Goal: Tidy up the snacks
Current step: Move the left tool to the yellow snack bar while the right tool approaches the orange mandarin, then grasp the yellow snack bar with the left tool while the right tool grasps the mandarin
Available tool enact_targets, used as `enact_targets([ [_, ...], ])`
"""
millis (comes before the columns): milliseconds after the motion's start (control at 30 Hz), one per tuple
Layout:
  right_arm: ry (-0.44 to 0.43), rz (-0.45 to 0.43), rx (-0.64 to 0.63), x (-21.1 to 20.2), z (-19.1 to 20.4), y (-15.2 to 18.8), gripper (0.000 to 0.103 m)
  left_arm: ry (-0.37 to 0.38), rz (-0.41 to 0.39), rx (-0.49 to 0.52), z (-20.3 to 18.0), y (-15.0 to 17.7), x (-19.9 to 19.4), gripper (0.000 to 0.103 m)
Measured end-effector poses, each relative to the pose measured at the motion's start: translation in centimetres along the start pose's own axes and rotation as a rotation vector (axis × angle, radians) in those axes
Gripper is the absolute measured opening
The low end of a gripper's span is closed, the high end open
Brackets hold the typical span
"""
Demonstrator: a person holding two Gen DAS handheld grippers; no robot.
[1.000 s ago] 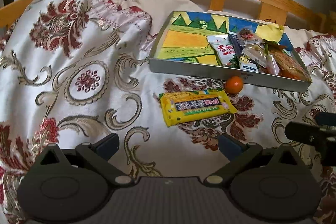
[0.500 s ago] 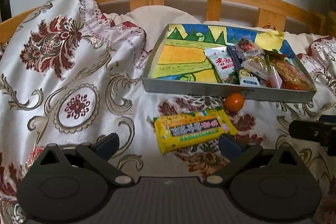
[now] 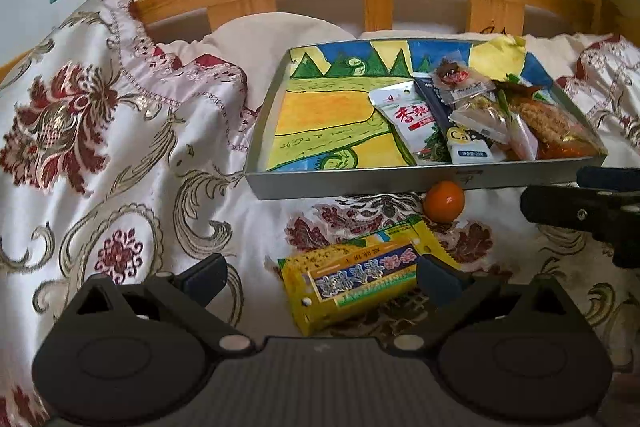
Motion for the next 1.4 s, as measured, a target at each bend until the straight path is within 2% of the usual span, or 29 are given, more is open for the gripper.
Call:
enact_targets([
  [333,-0.073,0.005,0.032,2.1,0.4,-0.4,0.102,-0.019,0.030,0.128,-0.7,0.3,1.4,0.102],
  [667,-0.114,0.049,0.072,4.0,0.1,0.3,0.099,0.040,0.069,0.261,-2.4,0.7,2.9,0.103],
  [1033,-0.122,0.087,0.095,5.2,-0.4,0.8,0.080,0.060,0.072,0.327,-3.1,0.6,4.4,0.103],
  [1233,-0.131,0.106,0.084,6.0,-0.3,0.9,0.067,0.116,0.061,0.407,-3.2,0.7,4.1,0.102],
  [1400,-0.145,0.130,0.069,7.0,0.2,1.1,0.060,0.176,0.071,0.478,-3.7,0.7,3.7,0.090],
])
Point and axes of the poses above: each gripper's, at about its wrist camera, not at the fingertips, and x roughly the way its jaws point, z to its left, y to its underside, the point moved 7 cm from there along x, roughly the way its jaws point, and after that the axes turned 5 degrees about -z, right-handed, at the moved point
